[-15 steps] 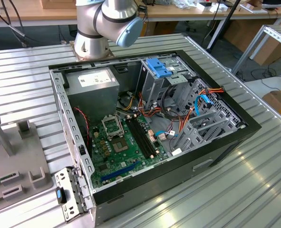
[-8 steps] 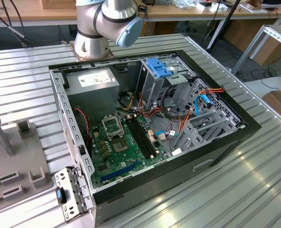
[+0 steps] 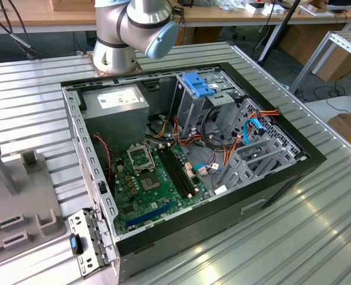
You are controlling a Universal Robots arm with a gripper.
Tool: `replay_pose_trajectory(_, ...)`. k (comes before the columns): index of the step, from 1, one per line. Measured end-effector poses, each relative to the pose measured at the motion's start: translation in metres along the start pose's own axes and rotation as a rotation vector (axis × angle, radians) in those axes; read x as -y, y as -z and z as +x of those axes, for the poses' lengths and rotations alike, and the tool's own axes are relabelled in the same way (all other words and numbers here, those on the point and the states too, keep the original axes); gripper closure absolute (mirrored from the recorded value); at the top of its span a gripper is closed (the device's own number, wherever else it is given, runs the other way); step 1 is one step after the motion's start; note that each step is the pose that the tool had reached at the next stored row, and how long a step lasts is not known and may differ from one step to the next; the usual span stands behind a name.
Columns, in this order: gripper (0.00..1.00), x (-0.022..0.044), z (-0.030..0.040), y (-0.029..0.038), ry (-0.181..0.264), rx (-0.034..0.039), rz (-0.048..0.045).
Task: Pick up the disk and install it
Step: 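Pick up the disk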
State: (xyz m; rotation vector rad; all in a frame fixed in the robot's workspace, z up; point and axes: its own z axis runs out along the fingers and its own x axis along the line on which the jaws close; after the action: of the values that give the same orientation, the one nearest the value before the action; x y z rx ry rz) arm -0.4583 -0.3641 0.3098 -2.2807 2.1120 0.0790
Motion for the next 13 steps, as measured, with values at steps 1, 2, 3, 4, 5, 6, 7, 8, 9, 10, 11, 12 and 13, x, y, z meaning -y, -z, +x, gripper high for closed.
replay_pose_trajectory(1, 0.52, 0.0, 0.0, -0.0002, 0.0, 0.0001, 0.0002)
replay_pose_trajectory(2, 0.52, 0.0, 0.0, -0.0002, 0.0, 0.0, 0.0002)
replay_pose_trajectory(3, 0.52, 0.0, 0.0, -0.0002, 0.0, 0.0, 0.0002)
replay_pose_trajectory(4, 0.52, 0.0, 0.0, -0.0002, 0.0, 0.0, 0.0002)
replay_pose_trajectory(5, 0.52, 0.0, 0.0, -0.0002, 0.0, 0.0, 0.0002)
replay_pose_trajectory(6, 0.52, 0.0001, 0.0, -0.0003, 0.0, 0.0001, 0.0003)
replay_pose_trajectory(7, 0.52, 0.0001, 0.0, -0.0004, 0.0, 0.0002, 0.0005)
replay_pose_trajectory(8, 0.52, 0.0001, 0.0, -0.0004, 0.0, 0.0001, 0.0005)
replay_pose_trajectory(9, 0.52, 0.0002, 0.0, -0.0003, 0.0, 0.0001, 0.0004)
replay_pose_trajectory(10, 0.52, 0.0002, 0.0, -0.0002, 0.0, 0.0, 0.0002)
replay_pose_trajectory(11, 0.52, 0.0002, 0.0, -0.0003, 0.0, 0.0001, 0.0003)
replay_pose_trajectory(12, 0.53, 0.0003, 0.0001, -0.0003, 0.0, 0.0, 0.0003)
replay_pose_trajectory(13, 0.53, 0.0003, 0.0, -0.0002, 0.0, 0.0, 0.0002)
